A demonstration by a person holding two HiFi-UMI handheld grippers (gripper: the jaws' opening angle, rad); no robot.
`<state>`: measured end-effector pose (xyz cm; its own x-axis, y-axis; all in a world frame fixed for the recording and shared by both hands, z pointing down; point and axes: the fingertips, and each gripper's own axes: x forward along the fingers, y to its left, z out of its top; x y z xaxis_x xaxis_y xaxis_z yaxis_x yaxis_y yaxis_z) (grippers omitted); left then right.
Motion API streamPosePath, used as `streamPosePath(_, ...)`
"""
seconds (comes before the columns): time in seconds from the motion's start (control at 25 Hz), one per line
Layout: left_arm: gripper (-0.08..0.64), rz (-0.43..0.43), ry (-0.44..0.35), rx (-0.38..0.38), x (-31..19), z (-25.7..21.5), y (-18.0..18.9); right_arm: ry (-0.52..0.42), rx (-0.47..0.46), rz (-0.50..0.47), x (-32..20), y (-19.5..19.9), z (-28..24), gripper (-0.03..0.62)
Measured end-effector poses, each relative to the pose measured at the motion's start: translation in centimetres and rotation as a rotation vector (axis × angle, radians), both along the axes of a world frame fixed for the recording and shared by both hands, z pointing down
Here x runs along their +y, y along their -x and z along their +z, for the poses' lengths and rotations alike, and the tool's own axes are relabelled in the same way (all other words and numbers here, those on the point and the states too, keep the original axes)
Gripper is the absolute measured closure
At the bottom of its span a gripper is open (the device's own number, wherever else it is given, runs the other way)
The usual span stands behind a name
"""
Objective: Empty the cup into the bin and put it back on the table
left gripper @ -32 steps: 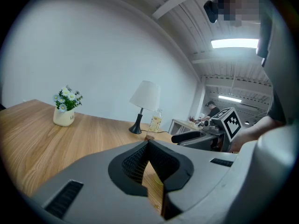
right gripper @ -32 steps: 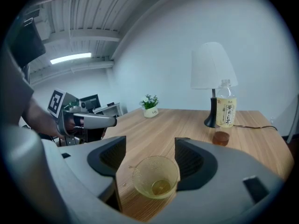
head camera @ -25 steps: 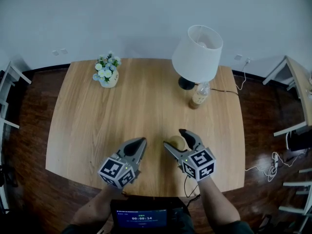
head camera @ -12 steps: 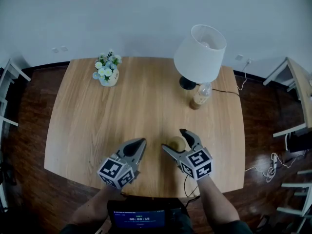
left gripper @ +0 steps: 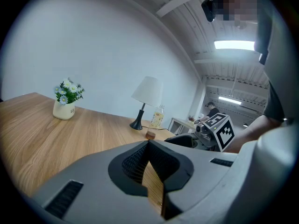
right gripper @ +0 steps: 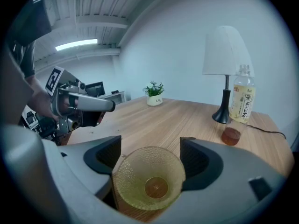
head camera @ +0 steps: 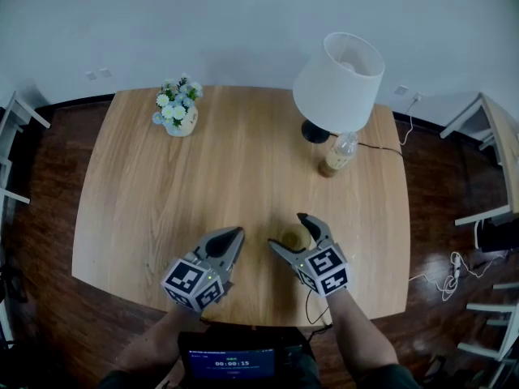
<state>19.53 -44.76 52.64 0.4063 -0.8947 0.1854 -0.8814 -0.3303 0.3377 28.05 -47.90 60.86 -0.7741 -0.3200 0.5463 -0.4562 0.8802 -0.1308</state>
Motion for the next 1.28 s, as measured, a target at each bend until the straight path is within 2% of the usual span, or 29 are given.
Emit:
streamPosePath(0.12, 0.56, -0.002, 0.004, -0.003, -0.1, 0.3, 0.1, 0.008, 0.017, -0.01, 0.3, -0.3, 1.0, 0.188)
streamPosePath(0.2, 0.56, -0.004, 0.012, -0.003, -0.1, 0.5, 0.2, 0.023, 0.022, -0.017, 0.6, -0.4, 1.8, 0.153)
streamPosePath(0.36, 0.56, -0.005, 0.022, 0.002, 0.0, 0.7, 0.0, 0.022, 0.034, -0.025, 1.0, -0.7, 3.3, 0.153)
streamPosePath(0.68, 0.56, -0.008, 0.048, 0.003, 0.3, 1.8, -0.4, -0.002, 0.009, -0.033, 1.2, -0.3, 4.5, 0.153)
streamPosePath(1.04, 0.56, -0.018, 0.07, 0.001, 0.6, 3.1, -0.5, -0.04, -0.069, -0.052, 0.9, 0.4, 3.7, 0.153)
streamPosePath(1.28, 0.56, -0.021, 0.082, -0.002, 0.8, 3.6, -0.7, -0.043, -0.062, -0.075, 1.2, -0.1, 4.6, 0.135)
